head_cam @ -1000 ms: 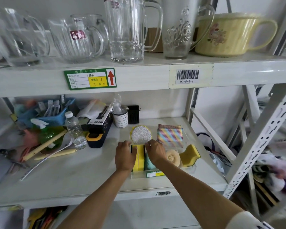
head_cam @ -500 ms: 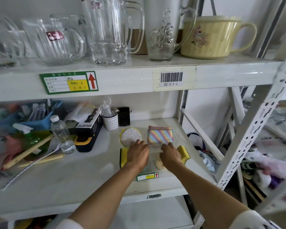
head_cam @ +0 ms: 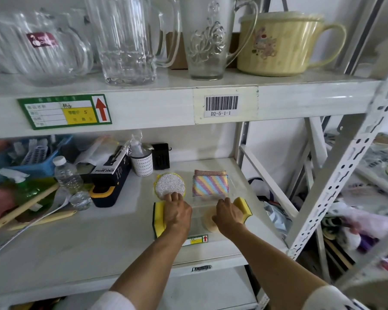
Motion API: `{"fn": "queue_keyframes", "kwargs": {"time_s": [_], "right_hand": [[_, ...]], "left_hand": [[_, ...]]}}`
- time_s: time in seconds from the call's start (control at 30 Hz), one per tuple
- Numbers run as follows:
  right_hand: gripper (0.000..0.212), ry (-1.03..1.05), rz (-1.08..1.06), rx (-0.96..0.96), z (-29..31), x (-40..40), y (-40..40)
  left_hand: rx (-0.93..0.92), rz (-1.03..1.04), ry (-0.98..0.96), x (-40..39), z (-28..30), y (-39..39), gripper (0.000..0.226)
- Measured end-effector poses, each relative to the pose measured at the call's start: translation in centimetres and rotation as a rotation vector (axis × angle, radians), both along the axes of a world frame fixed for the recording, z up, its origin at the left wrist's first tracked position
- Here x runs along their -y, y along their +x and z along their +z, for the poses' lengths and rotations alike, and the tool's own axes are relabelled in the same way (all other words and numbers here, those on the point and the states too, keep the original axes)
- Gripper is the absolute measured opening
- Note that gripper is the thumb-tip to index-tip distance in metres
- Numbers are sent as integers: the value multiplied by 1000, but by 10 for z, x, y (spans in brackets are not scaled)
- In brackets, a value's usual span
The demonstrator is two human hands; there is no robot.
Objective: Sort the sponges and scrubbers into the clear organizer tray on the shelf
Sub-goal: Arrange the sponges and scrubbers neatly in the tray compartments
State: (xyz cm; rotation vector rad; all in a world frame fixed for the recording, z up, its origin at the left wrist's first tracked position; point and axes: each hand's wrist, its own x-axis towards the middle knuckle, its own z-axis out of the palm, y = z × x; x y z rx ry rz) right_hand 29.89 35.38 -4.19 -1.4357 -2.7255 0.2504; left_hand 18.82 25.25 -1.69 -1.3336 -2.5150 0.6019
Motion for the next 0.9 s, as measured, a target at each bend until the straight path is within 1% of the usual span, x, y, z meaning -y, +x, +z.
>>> {"fn": "queue_keyframes", "kwargs": {"time_s": [0.1,0.17,0.27,0.4,0.53,0.7,0.9], "right_hand": [[53,-19,1,-51,0,0,-4],[51,-52,5,-87,2,0,-7],[49,-60,26,-83,6,0,-7],[45,-32,61,-57,11,-4,-2],[42,-11,42,-51,13,-7,3],[44,-17,26,-33,14,-5,2],[47,0,37,-19,17,-4,3]], "left_hand": [[35,-15,55,-3,1,2,32],[73,-31,83,-3,3,5,31],[126,-41,122,-2,5,7,36],[129,-38,158,1,7,3,36],[93,-44,103,-1,6,0,29],[57,-41,48,-1,3,-3,29],[49,-37,80,1,5,-4,30]]}}
